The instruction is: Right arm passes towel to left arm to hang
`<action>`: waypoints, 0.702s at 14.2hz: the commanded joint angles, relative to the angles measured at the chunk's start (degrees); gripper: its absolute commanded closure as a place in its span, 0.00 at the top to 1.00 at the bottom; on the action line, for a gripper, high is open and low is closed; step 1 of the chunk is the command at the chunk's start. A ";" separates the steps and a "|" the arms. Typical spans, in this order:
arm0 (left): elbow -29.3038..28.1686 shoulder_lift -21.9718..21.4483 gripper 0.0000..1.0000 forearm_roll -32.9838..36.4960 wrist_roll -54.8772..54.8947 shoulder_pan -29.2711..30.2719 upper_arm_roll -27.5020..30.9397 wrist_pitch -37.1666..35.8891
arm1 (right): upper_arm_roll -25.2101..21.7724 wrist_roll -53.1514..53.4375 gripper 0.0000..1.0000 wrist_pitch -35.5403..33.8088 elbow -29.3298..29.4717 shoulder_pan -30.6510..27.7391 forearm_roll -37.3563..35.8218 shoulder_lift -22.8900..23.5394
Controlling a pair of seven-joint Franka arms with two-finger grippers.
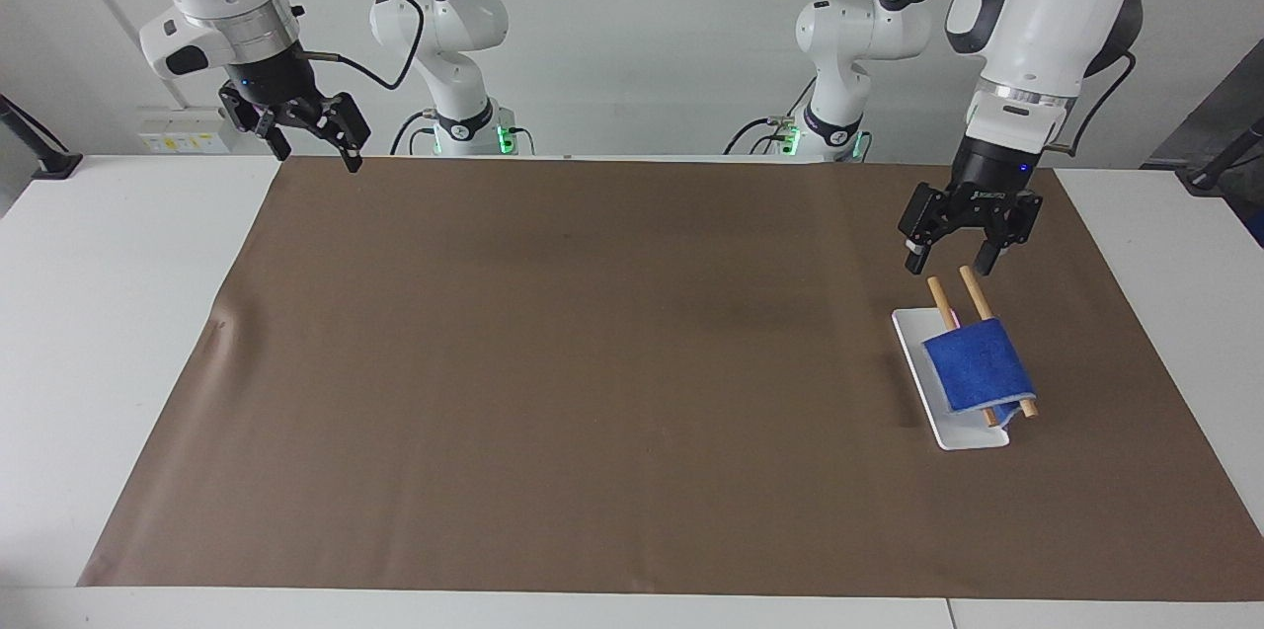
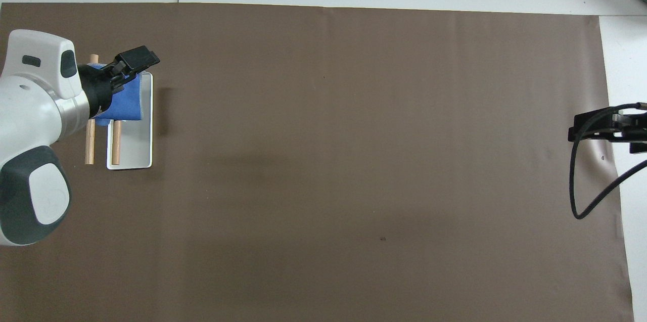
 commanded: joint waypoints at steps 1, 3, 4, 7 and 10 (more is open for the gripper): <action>9.32 3.04 1.00 1.86 7.56 1.30 0.06 -11.68 | 0.39 -1.04 1.00 -0.24 -0.21 -0.57 1.06 -0.21; 15.73 5.14 1.00 5.19 10.37 1.30 -0.03 -20.55 | 0.39 -0.96 1.00 -0.24 -0.21 -0.57 1.06 -0.30; 17.85 5.85 1.00 6.16 12.39 1.21 -0.03 -24.51 | 0.39 -0.96 1.00 -0.24 -0.21 -0.57 1.06 -0.30; 18.23 4.02 1.00 6.09 15.65 1.21 0.41 -31.91 | 0.39 -0.96 1.00 -0.24 -0.47 -0.57 1.06 -0.39; 17.44 1.91 1.00 6.08 15.75 1.56 0.67 -38.16 | 0.30 -0.96 1.00 -0.24 -0.91 -0.57 1.06 -0.47</action>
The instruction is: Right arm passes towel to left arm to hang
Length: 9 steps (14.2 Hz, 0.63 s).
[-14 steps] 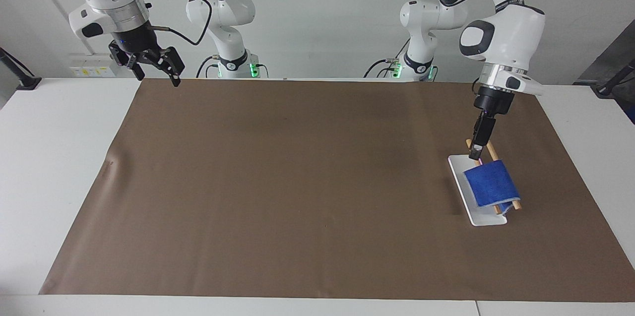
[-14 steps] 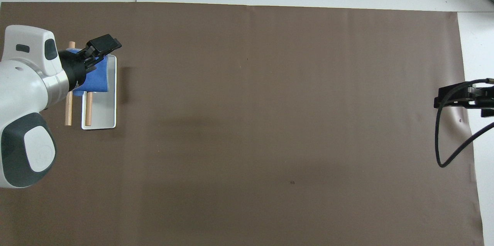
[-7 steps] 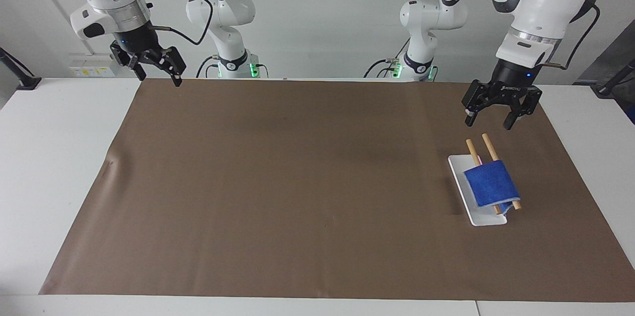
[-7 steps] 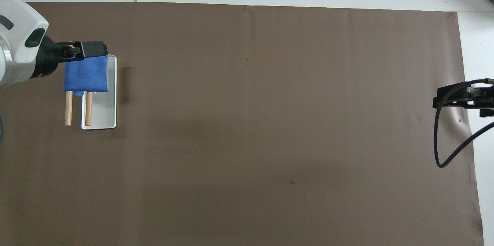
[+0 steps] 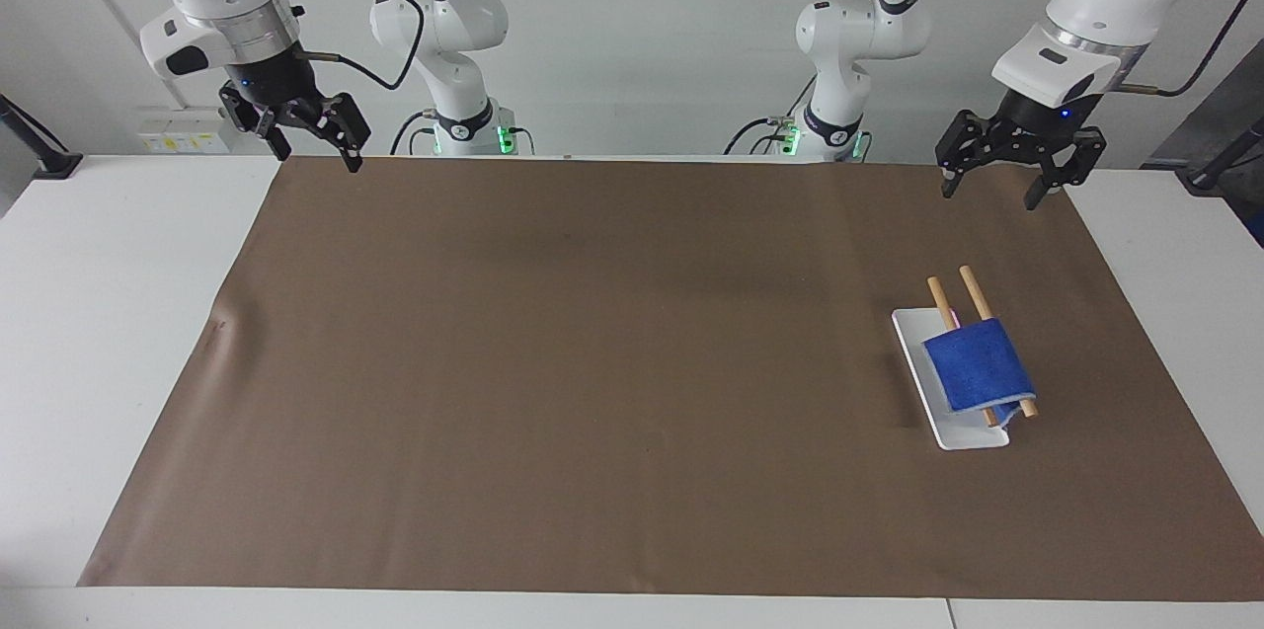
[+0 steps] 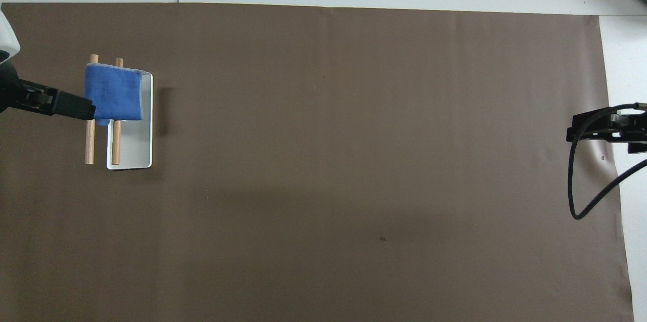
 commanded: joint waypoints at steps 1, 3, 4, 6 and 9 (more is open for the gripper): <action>-0.73 -1.86 1.00 1.25 1.29 0.49 0.23 -4.53 | 0.38 -0.96 1.00 -0.23 -0.81 -0.58 1.06 -0.48; -2.58 -3.18 1.00 0.90 1.20 1.36 0.23 -4.63 | 0.30 -0.87 1.00 -0.14 -0.90 -0.58 1.06 -0.48; -2.76 -3.36 1.00 0.73 0.85 1.63 0.23 -4.02 | 0.30 -0.87 1.00 -0.14 -0.90 -0.58 1.06 -0.48; -2.68 -3.18 1.00 0.64 0.59 1.89 0.32 -3.14 | 0.30 -0.69 1.00 -0.06 -0.99 -0.58 1.06 -0.56; -3.20 -3.27 1.00 0.64 0.06 2.69 0.41 -2.87 | 0.39 -1.22 1.00 -0.06 -0.81 -0.58 0.97 -0.48</action>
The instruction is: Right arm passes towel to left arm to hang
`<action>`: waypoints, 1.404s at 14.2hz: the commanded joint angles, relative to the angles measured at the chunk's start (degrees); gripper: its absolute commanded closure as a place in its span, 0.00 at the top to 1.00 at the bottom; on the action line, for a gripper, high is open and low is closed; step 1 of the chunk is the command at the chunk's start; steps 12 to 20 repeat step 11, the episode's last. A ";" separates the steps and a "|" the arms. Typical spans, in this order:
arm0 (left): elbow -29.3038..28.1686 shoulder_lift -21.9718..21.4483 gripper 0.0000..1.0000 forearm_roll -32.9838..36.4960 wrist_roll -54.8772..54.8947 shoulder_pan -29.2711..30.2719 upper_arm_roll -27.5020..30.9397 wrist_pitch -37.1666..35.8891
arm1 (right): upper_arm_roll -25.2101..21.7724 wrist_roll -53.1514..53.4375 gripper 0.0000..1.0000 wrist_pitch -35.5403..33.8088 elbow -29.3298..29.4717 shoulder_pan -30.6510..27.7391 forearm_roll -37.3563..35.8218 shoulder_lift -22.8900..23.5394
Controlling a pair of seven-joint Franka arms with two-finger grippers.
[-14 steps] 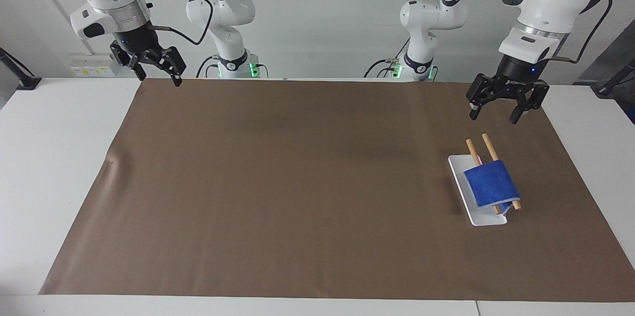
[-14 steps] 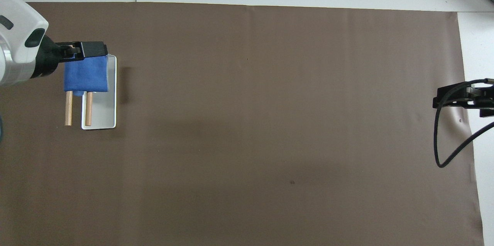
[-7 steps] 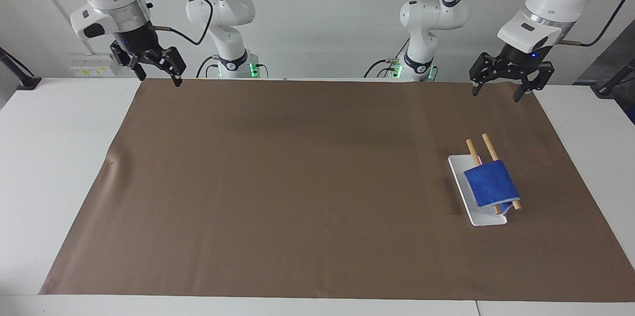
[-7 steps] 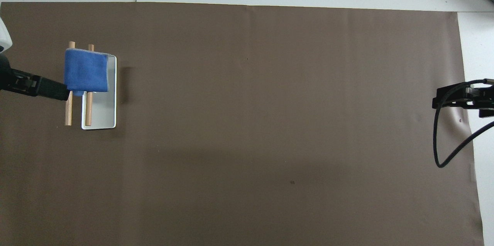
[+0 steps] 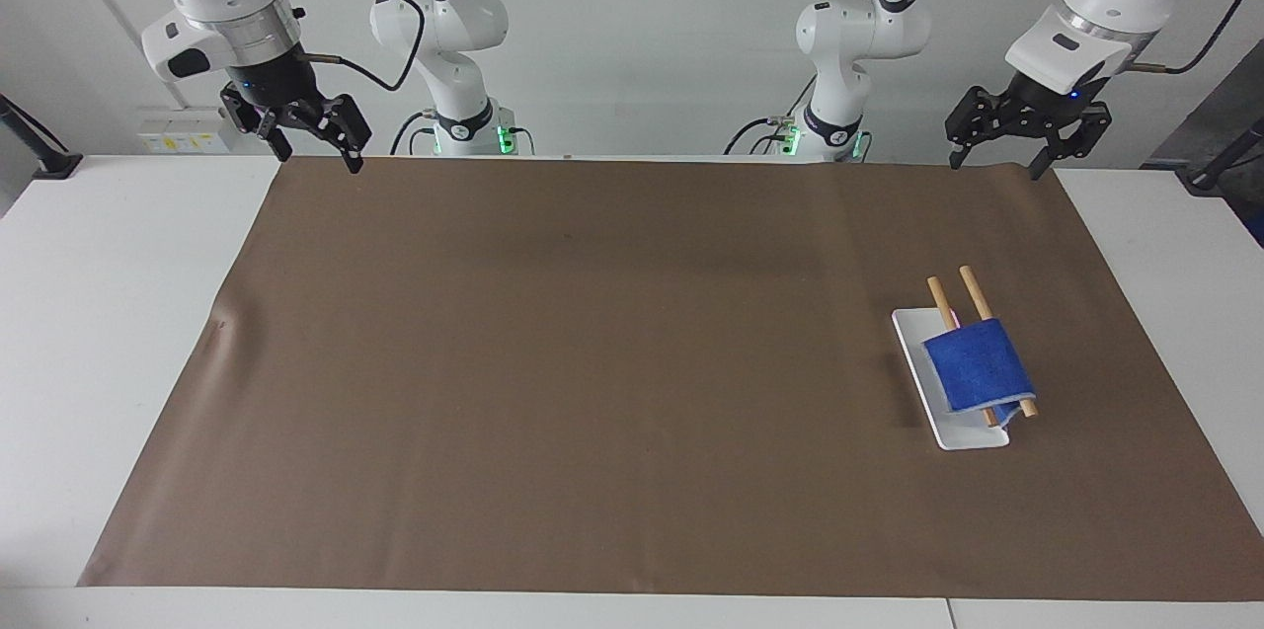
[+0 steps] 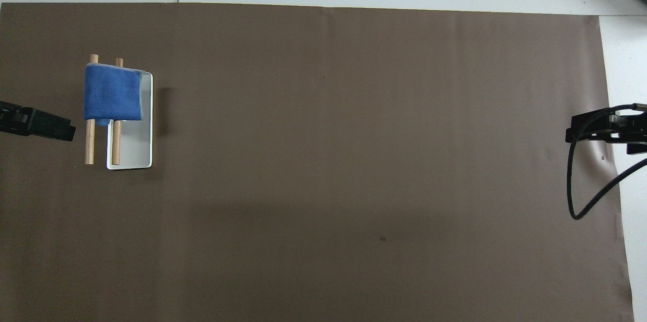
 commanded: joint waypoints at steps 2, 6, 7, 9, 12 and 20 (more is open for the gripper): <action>-2.19 -1.60 1.00 0.63 -1.05 0.51 -0.16 1.22 | 0.82 -1.22 1.00 -0.65 1.40 -0.49 0.80 -0.04; -2.80 -1.78 1.00 0.63 -0.62 0.50 -0.16 1.67 | 1.18 -1.22 1.00 -1.10 1.77 -0.58 1.06 0.05; -3.68 -2.21 1.00 0.63 -0.62 0.50 -0.16 1.84 | 1.18 -1.13 1.00 -1.01 1.59 -0.58 1.06 -0.12; -3.86 -2.39 1.00 0.63 -0.44 0.42 -0.16 2.02 | 1.26 -1.13 1.00 -1.01 1.50 -0.58 1.15 -0.13; -3.77 -2.39 1.00 0.63 -0.53 0.33 -0.16 2.02 | 1.18 -1.04 1.00 -1.01 1.06 -0.58 1.15 -0.30; -3.77 -2.39 1.00 0.63 -0.53 0.33 -0.16 2.02 | 1.18 -1.04 1.00 -1.01 1.06 -0.58 1.15 -0.30</action>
